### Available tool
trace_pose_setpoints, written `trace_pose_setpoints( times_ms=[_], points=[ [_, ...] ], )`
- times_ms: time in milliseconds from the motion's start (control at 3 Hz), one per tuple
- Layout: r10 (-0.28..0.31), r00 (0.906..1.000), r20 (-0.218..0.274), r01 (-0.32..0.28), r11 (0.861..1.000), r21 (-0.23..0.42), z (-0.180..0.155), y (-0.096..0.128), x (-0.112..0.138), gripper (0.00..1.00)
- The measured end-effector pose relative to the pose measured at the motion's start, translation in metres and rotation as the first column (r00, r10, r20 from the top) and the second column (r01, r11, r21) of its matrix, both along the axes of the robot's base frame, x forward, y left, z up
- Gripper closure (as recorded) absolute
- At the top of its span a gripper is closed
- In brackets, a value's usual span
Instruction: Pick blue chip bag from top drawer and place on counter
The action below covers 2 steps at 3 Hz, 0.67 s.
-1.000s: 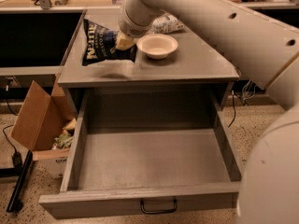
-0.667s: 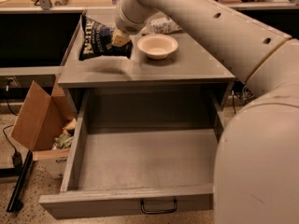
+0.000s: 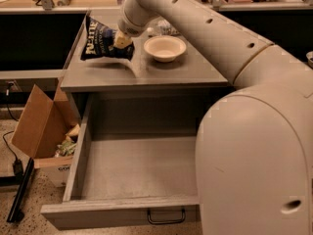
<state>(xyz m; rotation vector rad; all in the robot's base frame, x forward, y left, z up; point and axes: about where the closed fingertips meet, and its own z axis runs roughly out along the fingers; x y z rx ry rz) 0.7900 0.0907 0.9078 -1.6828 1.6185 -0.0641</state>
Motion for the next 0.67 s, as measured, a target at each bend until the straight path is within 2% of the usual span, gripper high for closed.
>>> trace_pose_setpoints(
  times_ms=[667],
  points=[
    [0.014, 0.9999, -0.006, -0.014, 1.0, 0.024, -0.0017, 0.011, 0.0111, 0.36]
  ],
)
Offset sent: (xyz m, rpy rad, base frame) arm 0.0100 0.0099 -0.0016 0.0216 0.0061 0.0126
